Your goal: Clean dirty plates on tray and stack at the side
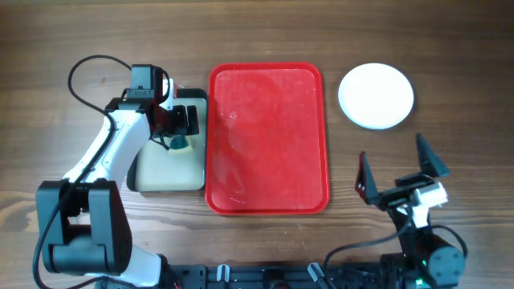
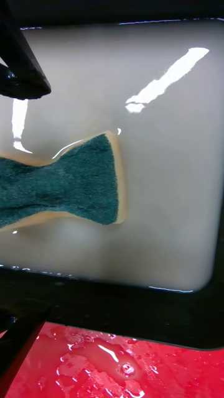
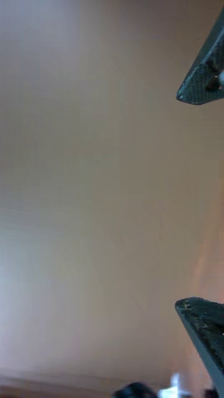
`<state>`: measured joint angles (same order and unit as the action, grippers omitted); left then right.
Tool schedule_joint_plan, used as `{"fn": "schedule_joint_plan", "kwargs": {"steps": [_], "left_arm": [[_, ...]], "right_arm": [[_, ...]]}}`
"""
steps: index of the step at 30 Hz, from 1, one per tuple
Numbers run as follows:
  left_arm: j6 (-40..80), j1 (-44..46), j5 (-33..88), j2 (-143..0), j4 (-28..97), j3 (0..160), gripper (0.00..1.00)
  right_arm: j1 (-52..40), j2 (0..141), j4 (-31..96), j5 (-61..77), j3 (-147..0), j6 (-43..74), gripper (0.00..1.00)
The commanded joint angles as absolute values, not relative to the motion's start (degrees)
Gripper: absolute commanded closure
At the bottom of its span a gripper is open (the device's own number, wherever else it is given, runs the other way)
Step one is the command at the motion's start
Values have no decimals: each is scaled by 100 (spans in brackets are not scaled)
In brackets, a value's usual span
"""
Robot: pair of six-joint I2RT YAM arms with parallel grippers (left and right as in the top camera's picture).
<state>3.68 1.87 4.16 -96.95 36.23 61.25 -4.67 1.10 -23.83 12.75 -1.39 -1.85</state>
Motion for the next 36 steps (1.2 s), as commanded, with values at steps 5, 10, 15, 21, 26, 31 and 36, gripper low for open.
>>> {"fn": "schedule_joint_plan", "kwargs": {"steps": [5, 10, 15, 21, 26, 31, 36], "left_arm": [[340, 209, 443, -9675, 3616, 6097, 0], [340, 209, 443, -9675, 3616, 6097, 0], [340, 209, 443, -9675, 3616, 6097, 0], [340, 209, 443, -9675, 3616, 6097, 0], [342, 209, 443, -9675, 3616, 6097, 0], [340, 209, 443, -9675, 3616, 6097, 0], [340, 209, 443, -9675, 3616, 6097, 0]], "right_arm": [[-443, 19, -381, 974, -30, -156, 0], [-443, 226, -58, 854, -30, -134, 0], [-443, 252, -58, 854, -30, -134, 0], [-443, 252, -58, 854, -30, -134, 0], [-443, 252, -58, 854, -30, -134, 1], [-443, 252, -58, 854, -30, -134, 0], [-443, 252, -58, 854, -30, -134, 0]]}}
